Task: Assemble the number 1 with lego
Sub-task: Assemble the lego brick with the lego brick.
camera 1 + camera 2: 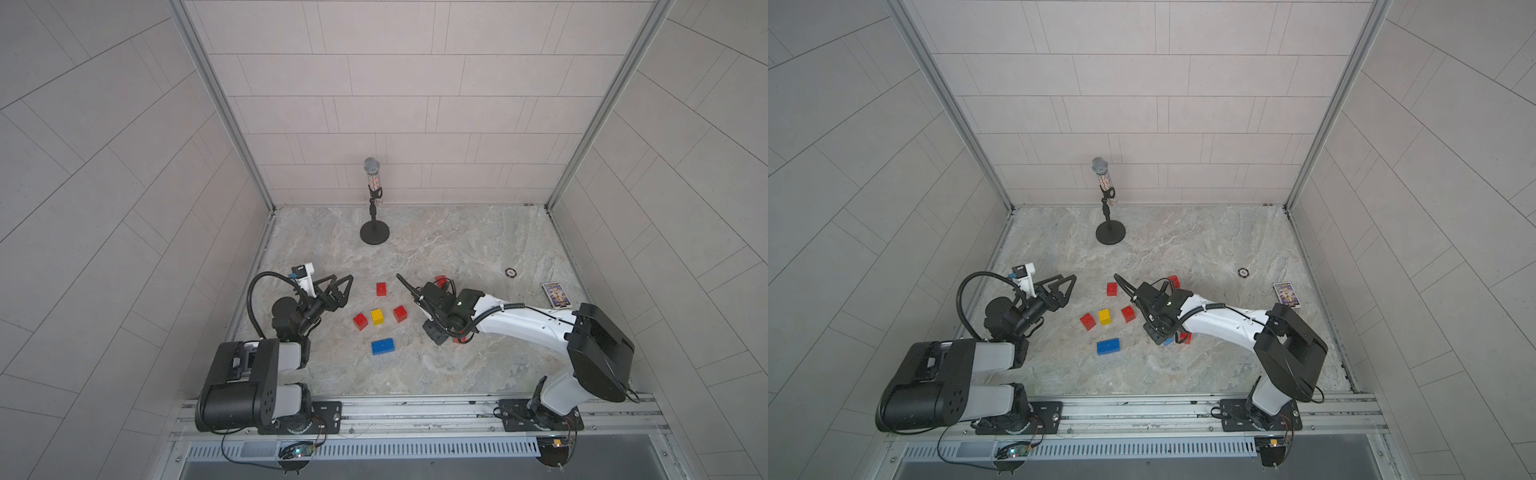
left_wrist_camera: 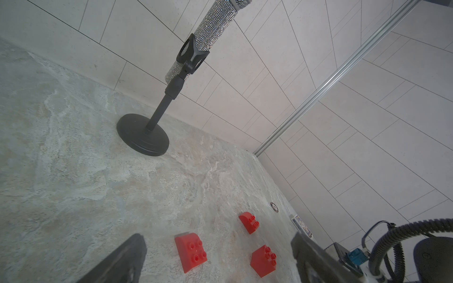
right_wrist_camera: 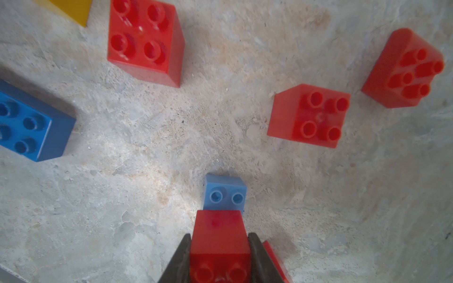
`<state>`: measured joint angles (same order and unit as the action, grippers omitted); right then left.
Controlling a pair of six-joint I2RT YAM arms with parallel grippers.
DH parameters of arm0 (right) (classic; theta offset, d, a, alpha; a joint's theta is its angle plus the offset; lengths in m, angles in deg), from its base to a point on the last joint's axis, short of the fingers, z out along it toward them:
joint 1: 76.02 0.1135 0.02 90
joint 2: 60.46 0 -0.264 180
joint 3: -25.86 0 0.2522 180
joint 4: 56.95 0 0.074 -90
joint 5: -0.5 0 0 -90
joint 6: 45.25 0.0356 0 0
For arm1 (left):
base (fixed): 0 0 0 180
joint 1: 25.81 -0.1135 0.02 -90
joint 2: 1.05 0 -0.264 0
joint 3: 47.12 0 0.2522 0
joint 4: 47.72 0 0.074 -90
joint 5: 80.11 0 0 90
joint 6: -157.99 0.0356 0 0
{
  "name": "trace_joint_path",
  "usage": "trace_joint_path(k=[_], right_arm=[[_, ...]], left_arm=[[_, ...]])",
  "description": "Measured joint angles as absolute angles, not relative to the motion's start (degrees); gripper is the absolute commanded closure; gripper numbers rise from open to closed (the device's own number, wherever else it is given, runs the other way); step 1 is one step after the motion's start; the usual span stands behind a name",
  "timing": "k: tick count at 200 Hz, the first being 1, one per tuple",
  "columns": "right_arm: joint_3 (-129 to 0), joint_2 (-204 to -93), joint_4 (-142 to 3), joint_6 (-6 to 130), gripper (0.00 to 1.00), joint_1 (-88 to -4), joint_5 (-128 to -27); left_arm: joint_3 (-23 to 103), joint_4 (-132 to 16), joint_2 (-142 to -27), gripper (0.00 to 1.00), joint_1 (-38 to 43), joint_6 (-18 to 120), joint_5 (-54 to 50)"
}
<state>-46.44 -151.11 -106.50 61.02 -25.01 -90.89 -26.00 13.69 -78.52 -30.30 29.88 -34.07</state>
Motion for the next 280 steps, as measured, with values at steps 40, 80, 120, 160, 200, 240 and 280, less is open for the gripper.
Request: trace_joint_path(k=[40, 80, 120, 160, 200, 240, 280], right_arm=[[-46.55, -151.68, -105.74, 61.04, 1.00, -25.45, -90.15], [-46.75, -151.98, -105.61, 61.17, 1.00, -25.82, -89.71], [-46.44, -152.00, -105.19, 61.39, 1.00, -25.82, -89.64], [-45.83, -151.87, -104.49, 62.20, 1.00, -25.82, -89.51], [-44.74, -151.02, -103.66, 63.47, 1.00, -25.84, -89.51], [-43.51, -150.21, -102.46, 64.56, 1.00, -25.95, -89.49], [-42.46, -150.45, -101.39, 64.98, 1.00, -26.19, -89.10]], left_arm=[[-26.00, 13.69, -78.52, 0.00, -30.32, 29.86, -34.27], [-26.00, 13.69, -78.56, 0.00, -30.65, 29.84, -34.49], [-26.00, 13.69, -78.98, 0.00, -30.74, 29.82, -34.84], [-26.00, 13.71, -79.17, 0.00, -30.94, 29.80, -34.94], [-26.00, 13.69, -79.24, 0.00, -31.07, 29.31, -35.12], [-26.00, 13.69, -79.28, 0.00, -31.20, 29.01, -35.19], [-26.00, 13.69, -79.28, 0.00, -31.22, 28.97, -35.34]])
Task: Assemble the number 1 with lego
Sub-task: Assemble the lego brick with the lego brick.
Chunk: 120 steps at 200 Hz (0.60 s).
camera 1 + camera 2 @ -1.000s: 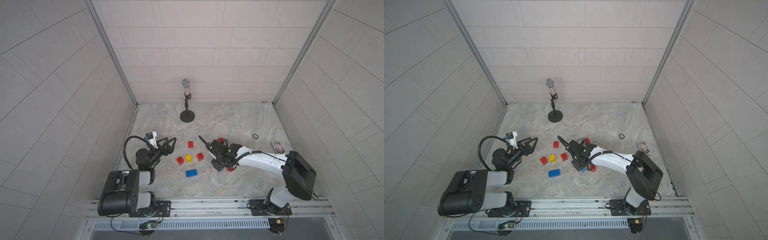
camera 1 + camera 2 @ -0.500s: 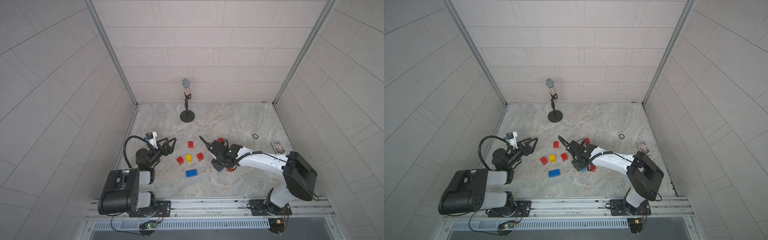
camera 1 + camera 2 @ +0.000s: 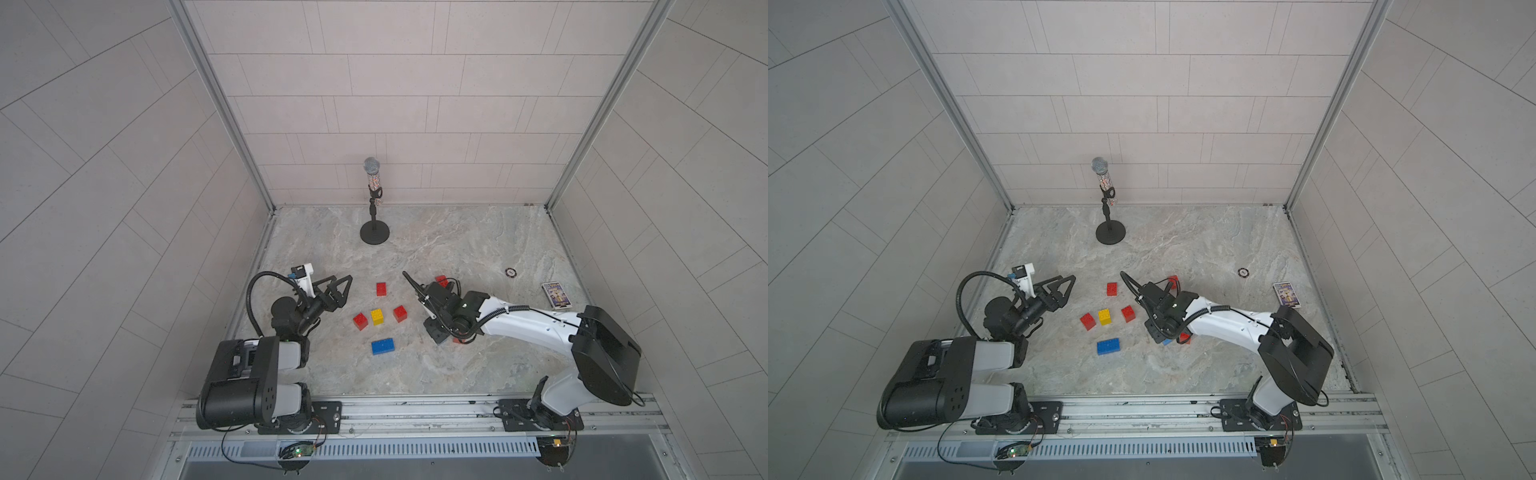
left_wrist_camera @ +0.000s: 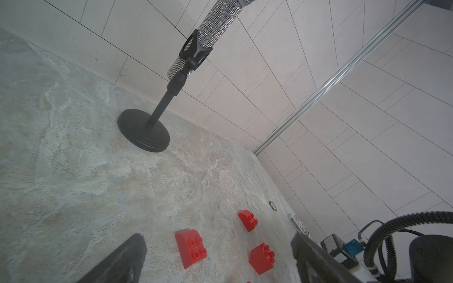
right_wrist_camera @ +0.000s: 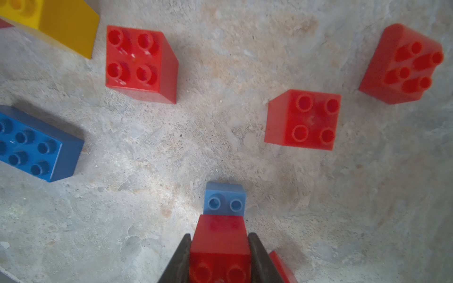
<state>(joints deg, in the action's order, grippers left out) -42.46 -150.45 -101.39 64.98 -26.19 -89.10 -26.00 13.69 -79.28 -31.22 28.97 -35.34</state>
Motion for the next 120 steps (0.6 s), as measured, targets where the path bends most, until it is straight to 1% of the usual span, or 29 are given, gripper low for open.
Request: trace_joint_path(k=[80, 120], right_arm=[[-42.22, -150.80, -101.04, 65.94, 1.00, -26.24, -88.77], [-39.77, -148.90, -98.48, 68.47, 1.00, -26.59, -87.89]], left_arm=[[-26.00, 13.69, -79.28, 0.00, -31.48, 28.97, -35.38], [-26.00, 13.69, -79.28, 0.00, -31.50, 28.97, -35.49]])
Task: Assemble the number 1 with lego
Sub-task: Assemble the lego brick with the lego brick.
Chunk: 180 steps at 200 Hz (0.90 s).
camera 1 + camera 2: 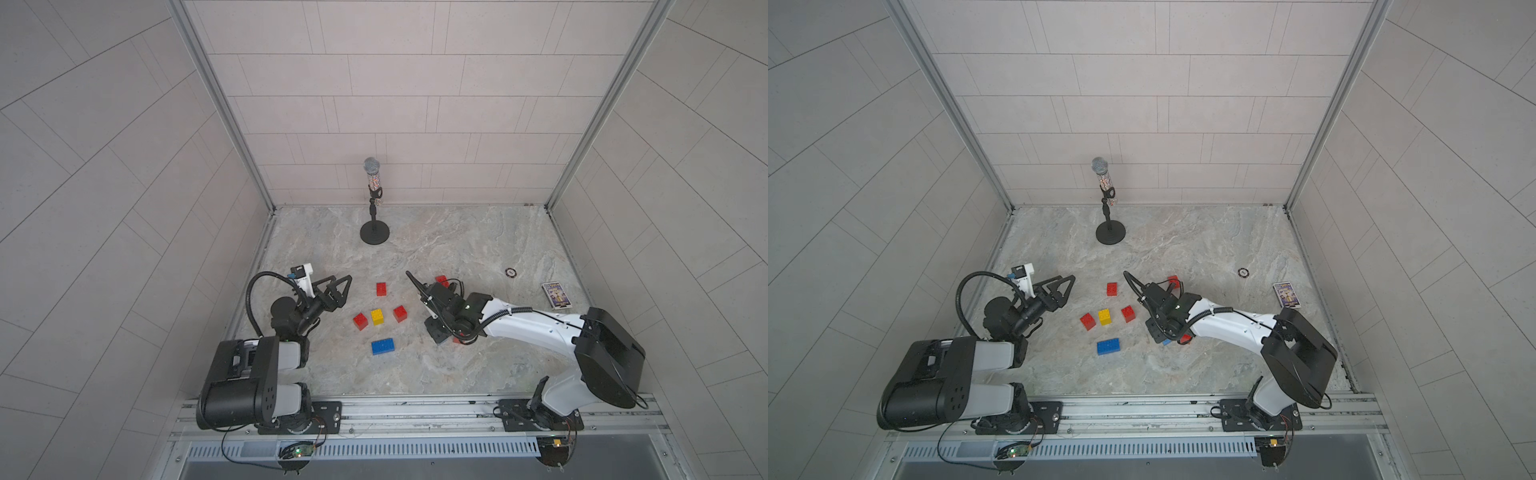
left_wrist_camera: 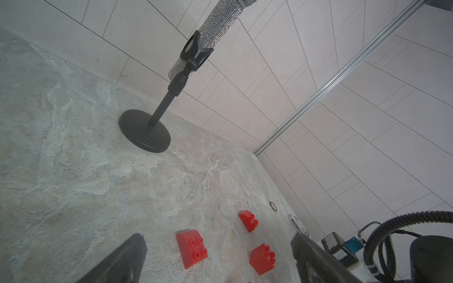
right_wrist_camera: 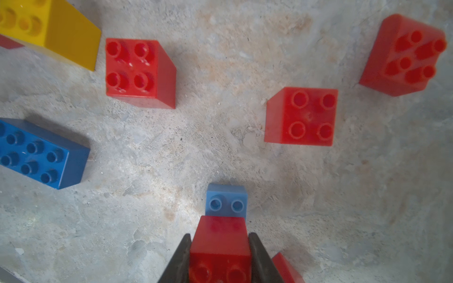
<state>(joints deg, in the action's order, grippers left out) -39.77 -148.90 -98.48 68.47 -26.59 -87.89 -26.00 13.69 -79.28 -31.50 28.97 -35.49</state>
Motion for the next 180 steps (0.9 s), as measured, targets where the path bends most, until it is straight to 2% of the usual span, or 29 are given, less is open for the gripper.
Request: trace_joint_path(k=[81, 180], right_arm=[[-38.35, -148.03, -96.43, 70.81, 1.00, -26.76, -87.74], [-41.09, -148.92, -101.21, 67.71, 1.00, -24.71, -92.13]], left_arm=[[-26.00, 13.69, -79.28, 0.00, -31.55, 28.97, -35.54], [-26.00, 13.69, -79.28, 0.00, -31.81, 28.94, -35.54]])
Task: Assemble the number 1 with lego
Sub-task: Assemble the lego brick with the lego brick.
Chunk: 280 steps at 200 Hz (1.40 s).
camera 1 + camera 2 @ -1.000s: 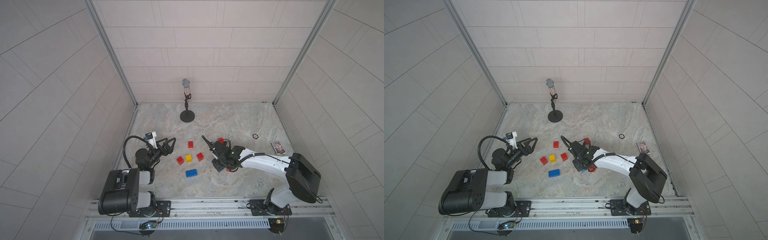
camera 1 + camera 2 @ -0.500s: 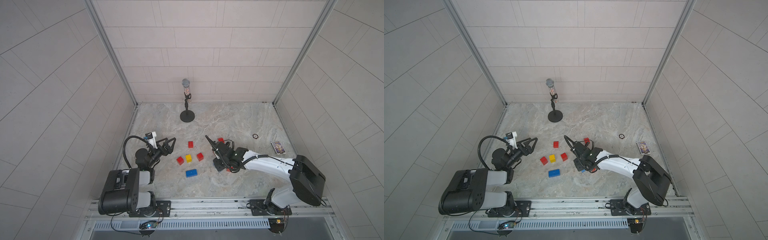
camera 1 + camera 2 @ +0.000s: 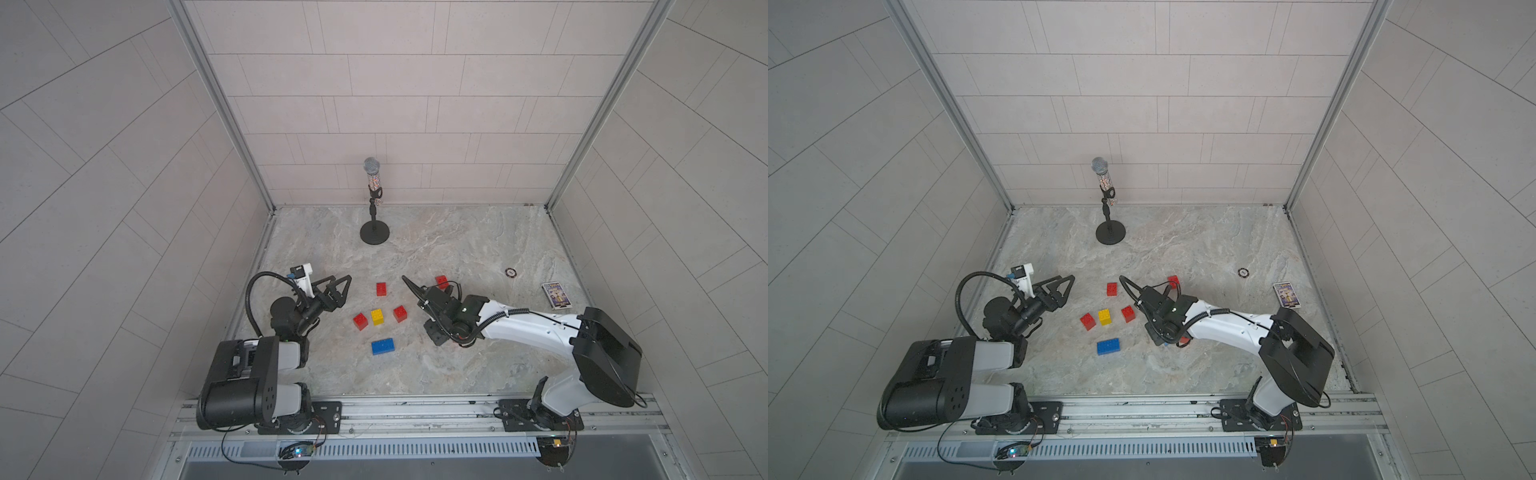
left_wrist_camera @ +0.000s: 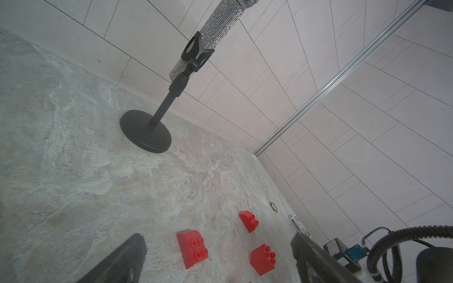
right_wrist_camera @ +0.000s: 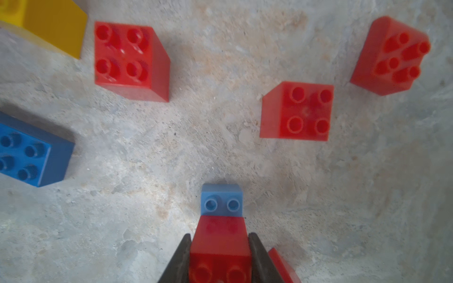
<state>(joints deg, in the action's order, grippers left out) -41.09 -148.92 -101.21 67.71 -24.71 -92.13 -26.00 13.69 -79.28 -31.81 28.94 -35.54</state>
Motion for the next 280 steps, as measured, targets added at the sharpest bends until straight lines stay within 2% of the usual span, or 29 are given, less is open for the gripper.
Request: trace_joint_path(k=[141, 156, 162, 172, 181, 199, 228, 250, 280], right_arm=[[-41.50, -150.01, -100.80, 67.55, 1.00, -25.32, -90.12], [-42.70, -150.01, -102.11, 66.24, 0.65, -25.28, -90.21], [-42.99, -150.12, -102.55, 65.78, 0.54, -25.23, -90.21], [-43.12, -150.23, -103.22, 65.06, 0.39, -25.21, -89.93], [-42.88, -150.87, -104.80, 64.01, 0.33, -25.04, -89.80], [-42.18, -151.72, -107.75, 63.36, 0.27, -24.86, -89.77], [-42.53, -150.54, -110.48, 62.92, 0.25, -24.75, -90.17], [-42.77, -146.06, -112.01, 63.03, 0.27, -24.75, -91.24], [-43.40, -137.73, -113.93, 65.00, 0.35, -24.86, -93.75]], left_arm=[[-26.00, 13.69, -79.28, 0.00, -31.81, 28.90, -35.54], [-26.00, 13.71, -79.28, 0.00, -31.81, 28.90, -35.54], [-26.00, 13.71, -79.33, 0.00, -31.81, 28.90, -35.54], [-26.00, 13.71, -79.39, 0.00, -31.81, 28.90, -35.54], [-26.00, 13.71, -79.44, 0.00, -31.81, 28.88, -35.56], [-26.00, 13.71, -79.44, 0.00, -31.83, 28.88, -35.56], [-26.00, 13.71, -79.46, 0.00, -31.85, 28.86, -35.56], [-26.00, 13.71, -79.46, 0.00, -31.85, 28.83, -35.56], [-26.00, 13.71, -79.46, 0.00, -31.85, 28.83, -35.56]])
